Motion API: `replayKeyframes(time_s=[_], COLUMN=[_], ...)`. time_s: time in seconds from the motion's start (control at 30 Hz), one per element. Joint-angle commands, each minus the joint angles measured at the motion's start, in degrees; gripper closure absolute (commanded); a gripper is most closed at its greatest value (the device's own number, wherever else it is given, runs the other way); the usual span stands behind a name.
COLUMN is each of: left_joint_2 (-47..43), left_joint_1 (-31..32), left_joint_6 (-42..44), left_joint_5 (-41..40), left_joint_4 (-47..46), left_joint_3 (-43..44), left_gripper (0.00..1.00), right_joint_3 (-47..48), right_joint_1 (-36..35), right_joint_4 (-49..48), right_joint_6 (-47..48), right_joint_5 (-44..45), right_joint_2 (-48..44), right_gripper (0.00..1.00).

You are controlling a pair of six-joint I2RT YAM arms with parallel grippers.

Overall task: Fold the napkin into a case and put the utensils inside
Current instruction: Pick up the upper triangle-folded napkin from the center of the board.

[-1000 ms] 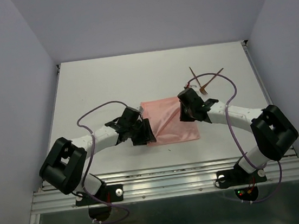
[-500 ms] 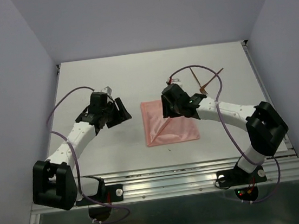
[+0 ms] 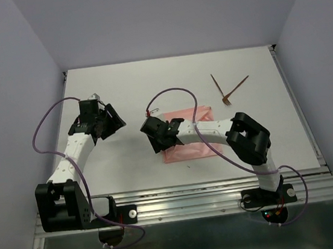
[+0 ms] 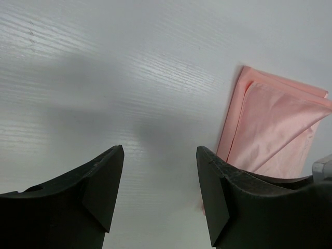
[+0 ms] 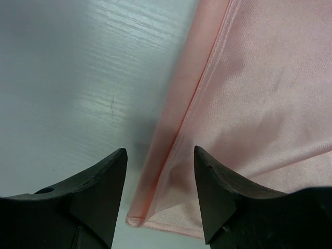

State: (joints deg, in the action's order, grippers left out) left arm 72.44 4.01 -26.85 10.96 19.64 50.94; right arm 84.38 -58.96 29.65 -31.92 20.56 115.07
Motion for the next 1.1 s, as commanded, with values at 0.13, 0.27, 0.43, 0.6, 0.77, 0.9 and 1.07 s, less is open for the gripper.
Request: replayKeyframes(time_s=[0.13, 0.27, 0.43, 0.6, 0.77, 0.9, 1.07], left_joint_2=[-1.69, -1.17, -0.73, 1.81, 3.23, 4.19, 7.35], left_joint_1=[-0.32, -0.32, -0.32, -0.14, 1.08, 3.72, 8.46], left_joint_6=[-0.04, -0.04, -0.57, -1.01, -1.36, -2.76, -6.8], left_joint_5=[0.11, 0.29, 2.13, 6.61, 8.89, 11.18, 13.12], left_joint_4=[-1.53, -1.88, -3.38, -5.13, -6.36, -8.47, -13.73], left_joint_3=[0.13, -0.22, -2.51, -4.44, -4.88, -5.06, -4.53], left_gripper=[0.31, 0.31, 0.31, 0.3, 0.29, 0.24, 0.1], right_joint_3=[6.15, 6.15, 2.73, -6.32, -13.88, -18.72, -20.48], right_joint_1=[-1.06, -1.07, -1.07, -1.07, -1.07, -1.07, -1.07], right_joint_4=[5.58, 6.3, 4.81, -2.04, -9.06, -13.56, -15.84], right_joint_6=[-0.16, -1.04, -1.3, 2.56, 5.55, 6.61, 7.31], right_joint_5=[3.87, 5.02, 6.34, 6.26, 5.9, 5.11, 4.93], right_joint_2=[5.25, 6.4, 3.86, -2.37, -6.78, -10.47, -12.49], right_gripper=[0.44, 0.53, 0.72, 0.85, 0.93, 0.93, 0.92])
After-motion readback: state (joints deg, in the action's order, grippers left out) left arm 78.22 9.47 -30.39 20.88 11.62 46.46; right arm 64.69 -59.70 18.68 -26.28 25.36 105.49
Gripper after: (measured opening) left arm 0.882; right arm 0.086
